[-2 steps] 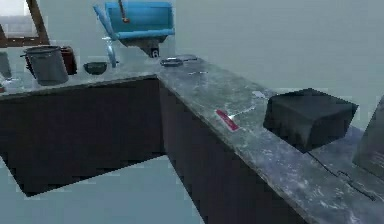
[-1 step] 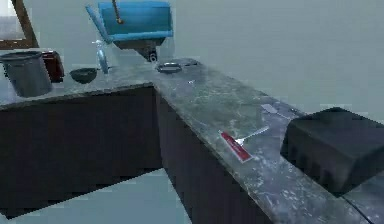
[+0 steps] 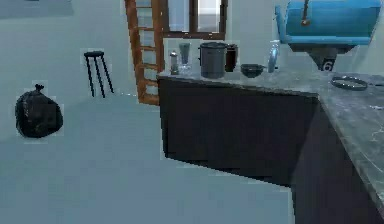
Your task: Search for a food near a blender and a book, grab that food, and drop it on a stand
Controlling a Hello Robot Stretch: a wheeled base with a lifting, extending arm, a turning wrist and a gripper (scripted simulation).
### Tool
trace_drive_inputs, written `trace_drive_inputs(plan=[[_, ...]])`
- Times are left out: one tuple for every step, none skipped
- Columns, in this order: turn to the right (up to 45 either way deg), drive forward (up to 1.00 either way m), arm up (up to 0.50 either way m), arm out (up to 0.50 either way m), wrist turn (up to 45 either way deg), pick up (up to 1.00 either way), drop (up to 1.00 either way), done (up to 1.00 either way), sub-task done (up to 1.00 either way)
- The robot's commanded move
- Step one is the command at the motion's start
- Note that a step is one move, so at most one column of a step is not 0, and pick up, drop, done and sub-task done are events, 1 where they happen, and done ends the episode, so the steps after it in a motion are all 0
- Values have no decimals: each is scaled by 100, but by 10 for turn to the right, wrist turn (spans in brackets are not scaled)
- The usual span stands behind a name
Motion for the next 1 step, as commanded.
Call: trace_drive_inputs(plan=[[-450, 0, 0, 0, 0, 0, 0, 0, 0]])
